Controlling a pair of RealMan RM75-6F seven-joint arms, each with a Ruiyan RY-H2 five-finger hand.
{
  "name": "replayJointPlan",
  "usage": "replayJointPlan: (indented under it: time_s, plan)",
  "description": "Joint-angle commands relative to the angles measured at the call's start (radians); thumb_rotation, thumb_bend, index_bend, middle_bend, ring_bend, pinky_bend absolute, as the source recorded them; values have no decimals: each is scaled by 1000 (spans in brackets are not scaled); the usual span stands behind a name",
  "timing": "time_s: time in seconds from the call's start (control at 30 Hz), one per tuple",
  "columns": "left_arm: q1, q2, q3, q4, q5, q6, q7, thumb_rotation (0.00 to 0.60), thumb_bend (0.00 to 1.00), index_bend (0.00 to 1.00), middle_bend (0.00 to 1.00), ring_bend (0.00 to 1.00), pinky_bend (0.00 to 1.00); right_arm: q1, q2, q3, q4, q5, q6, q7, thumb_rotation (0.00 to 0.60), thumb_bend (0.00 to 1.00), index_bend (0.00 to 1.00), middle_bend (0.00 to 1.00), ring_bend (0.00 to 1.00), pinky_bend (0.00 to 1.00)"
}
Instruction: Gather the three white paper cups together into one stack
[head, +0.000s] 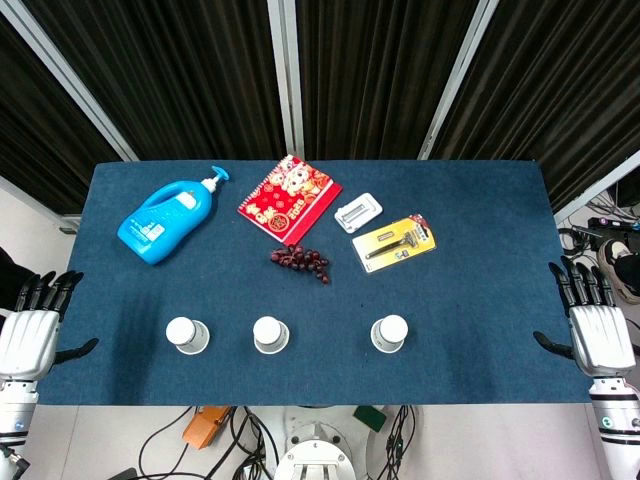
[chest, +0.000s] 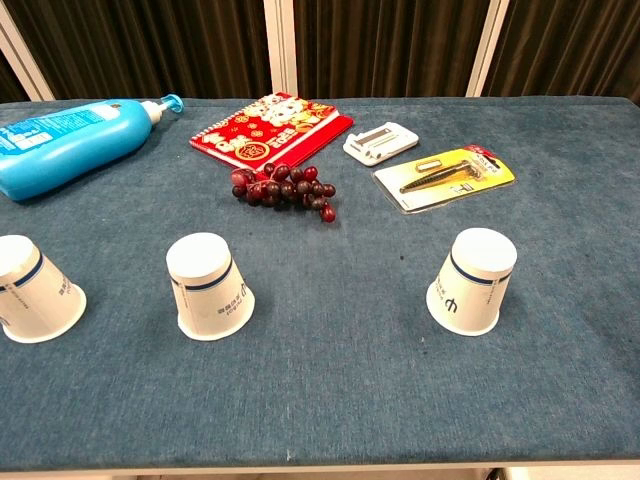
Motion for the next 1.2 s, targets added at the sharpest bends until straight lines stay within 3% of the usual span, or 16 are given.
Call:
replayJointPlan:
  time_s: [0.03,0.2,0.43,0.73,1.2]
  plan:
    - [-3,1,4,-7,1,-9,7,600,110,93,108,68,0,-1,4,-1,-3,-2,2,0,600,187,0,0,0,23]
    - [-26,21,21,-55,29,-54,-19,600,110,146,108,71,0,-8,21,2,-10,-13,25,7,600,187,0,0,0,23]
    - [-114,47,59,-143,90,-209,-63,600,110,167,108,72,0,-19,53,8,-18,-36,63,28,600,186,0,0,0,24]
    - [-195,-30,42,-147,-3,-358,27,600,116,199,108,71,0,-18,61,5,-23,-41,61,31,600,186,0,0,0,24]
    - [-222,-79,31,-108,-99,-404,26,600,207,272,108,71,0,-3,45,4,-14,-22,22,31,600,187,0,0,0,24]
